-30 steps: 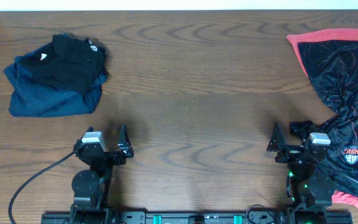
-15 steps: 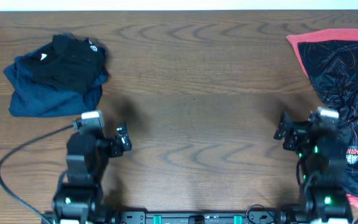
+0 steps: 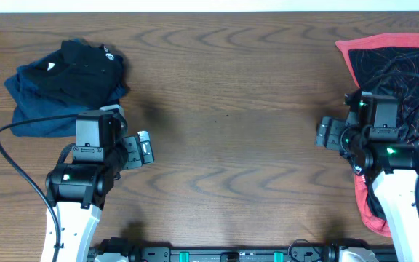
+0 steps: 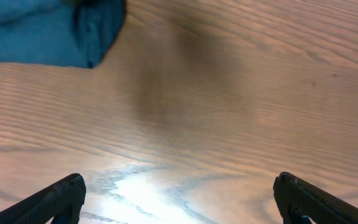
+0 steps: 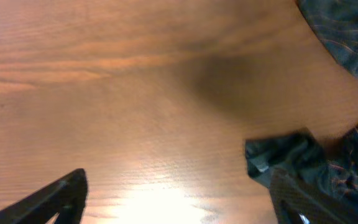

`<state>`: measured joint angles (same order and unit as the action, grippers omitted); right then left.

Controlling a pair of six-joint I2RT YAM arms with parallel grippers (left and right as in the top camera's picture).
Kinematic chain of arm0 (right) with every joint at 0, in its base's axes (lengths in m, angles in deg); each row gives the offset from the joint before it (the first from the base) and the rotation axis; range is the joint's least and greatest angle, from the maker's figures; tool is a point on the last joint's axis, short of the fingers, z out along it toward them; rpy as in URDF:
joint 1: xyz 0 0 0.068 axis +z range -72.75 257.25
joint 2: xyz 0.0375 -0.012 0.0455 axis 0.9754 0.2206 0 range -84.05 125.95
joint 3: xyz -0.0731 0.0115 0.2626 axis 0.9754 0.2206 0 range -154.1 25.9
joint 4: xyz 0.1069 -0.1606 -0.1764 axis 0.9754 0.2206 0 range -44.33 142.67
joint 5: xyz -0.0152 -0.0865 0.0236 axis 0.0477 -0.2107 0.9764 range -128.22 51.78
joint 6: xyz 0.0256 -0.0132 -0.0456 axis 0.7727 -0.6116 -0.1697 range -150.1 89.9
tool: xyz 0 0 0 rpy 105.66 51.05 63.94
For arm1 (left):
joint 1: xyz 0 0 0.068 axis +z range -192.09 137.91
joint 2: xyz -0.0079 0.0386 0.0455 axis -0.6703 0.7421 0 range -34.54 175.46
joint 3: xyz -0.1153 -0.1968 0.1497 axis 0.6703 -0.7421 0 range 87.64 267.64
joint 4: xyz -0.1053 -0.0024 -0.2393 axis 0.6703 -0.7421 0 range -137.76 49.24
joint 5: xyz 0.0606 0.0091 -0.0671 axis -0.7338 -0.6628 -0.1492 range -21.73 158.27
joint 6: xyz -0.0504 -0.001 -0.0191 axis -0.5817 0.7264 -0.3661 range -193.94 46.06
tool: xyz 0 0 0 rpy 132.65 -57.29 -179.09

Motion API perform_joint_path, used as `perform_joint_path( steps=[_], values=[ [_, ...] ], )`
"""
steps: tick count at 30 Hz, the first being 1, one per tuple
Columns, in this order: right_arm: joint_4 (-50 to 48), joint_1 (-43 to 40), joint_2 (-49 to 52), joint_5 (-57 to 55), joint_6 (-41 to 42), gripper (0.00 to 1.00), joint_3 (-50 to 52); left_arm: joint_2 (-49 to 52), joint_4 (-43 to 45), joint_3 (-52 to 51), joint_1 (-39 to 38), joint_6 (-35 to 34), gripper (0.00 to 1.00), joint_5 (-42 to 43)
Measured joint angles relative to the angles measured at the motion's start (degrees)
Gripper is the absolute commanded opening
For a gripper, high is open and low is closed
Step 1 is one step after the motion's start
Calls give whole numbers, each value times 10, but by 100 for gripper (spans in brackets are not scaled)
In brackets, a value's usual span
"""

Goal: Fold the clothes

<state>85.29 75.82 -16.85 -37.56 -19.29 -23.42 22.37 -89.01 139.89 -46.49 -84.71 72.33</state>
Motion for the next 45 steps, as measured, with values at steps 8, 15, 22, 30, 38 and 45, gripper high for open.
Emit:
perform_joint_path(
  steps=[8,15,22,30,38,45],
  values=[
    [80,-56,50,-184,142,82,-1,0,-1,0,0,0,98,21],
    [75,-109,113,-225,175,81,-1,0,-2,0,0,-2,98,23],
    [49,-126,189,-232,190,79,-1,0,-2,0,0,-2,98,23],
    [-17,-126,240,-234,196,73,-1,0,-2,0,0,-2,98,25],
    [-24,-126,252,-228,198,71,-1,0,-2,0,0,-2,98,27],
    [-37,-126,253,-207,202,59,-1,0,-2,0,0,-2,98,27]
  ],
)
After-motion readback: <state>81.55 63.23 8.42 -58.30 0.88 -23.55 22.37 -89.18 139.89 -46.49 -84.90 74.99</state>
